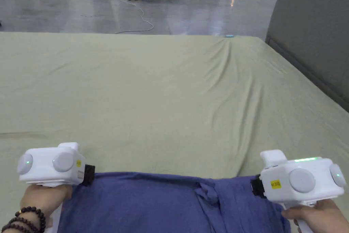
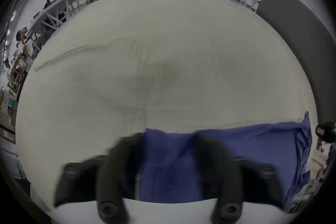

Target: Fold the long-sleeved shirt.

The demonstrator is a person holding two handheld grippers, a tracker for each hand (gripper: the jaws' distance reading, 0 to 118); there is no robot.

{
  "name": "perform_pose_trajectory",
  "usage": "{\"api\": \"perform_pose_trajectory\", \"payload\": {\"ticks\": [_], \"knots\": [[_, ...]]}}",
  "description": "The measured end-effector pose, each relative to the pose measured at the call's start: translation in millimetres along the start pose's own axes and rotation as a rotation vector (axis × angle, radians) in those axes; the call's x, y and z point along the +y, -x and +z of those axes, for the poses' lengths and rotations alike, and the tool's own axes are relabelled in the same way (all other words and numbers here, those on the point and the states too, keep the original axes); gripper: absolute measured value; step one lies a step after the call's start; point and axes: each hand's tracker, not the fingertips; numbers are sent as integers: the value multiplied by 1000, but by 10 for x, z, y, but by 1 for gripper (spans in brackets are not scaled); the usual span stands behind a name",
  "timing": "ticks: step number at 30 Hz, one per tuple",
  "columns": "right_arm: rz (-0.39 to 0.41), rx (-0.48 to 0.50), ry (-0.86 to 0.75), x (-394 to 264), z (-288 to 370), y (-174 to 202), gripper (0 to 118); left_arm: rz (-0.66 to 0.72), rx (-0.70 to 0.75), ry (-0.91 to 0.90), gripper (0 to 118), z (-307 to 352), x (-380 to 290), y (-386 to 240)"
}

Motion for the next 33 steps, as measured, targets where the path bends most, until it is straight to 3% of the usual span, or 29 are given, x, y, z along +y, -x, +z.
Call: {"api": "perform_pose_trajectory", "payload": {"ticks": [1, 3, 4, 5, 7, 15, 16, 17, 18, 19, 20, 26, 33], "knots": [[-18, 0, -3, 50, -30, -91, 0, -19, 73, -29, 26, 24, -26, -22], [-52, -3, -7, 201, -83, -187, 0, -59, -17, -38, 3, 91, -62, -35], [-73, -7, -1, 286, -131, -257, 3, -40, -43, -23, 2, 130, -72, -43], [-87, -20, 5, 380, -176, -332, 20, -40, -29, -29, 2, 178, -82, -52], [-102, -36, 28, 528, -272, -401, 76, -82, -10, -68, 2, 274, -75, -69], [-177, 6, 221, 670, -771, -609, 60, -76, -42, -98, 2, 527, -11, -18], [-176, 16, 246, 652, -837, -603, 43, -78, -41, -100, 2, 540, -7, -16], [-177, 12, 295, 595, -900, -580, 34, -77, -40, -101, 2, 554, -3, -14], [-160, -7, 330, 545, -963, -533, 32, -74, -39, -102, 2, 567, -1, -12], [-114, -47, 261, 528, -937, -472, 23, -68, -43, -104, 2, 586, -16, -17], [-100, -63, 253, 522, -863, -405, 1, -61, -45, -108, 2, 607, -25, -20], [-118, -28, 197, 434, -599, -323, 0, -61, -61, -124, 2, 826, -121, -7], [-59, 80, -22, 57, 539, -226, 0, -60, -113, -161, 2, 1567, -423, 208]]}}
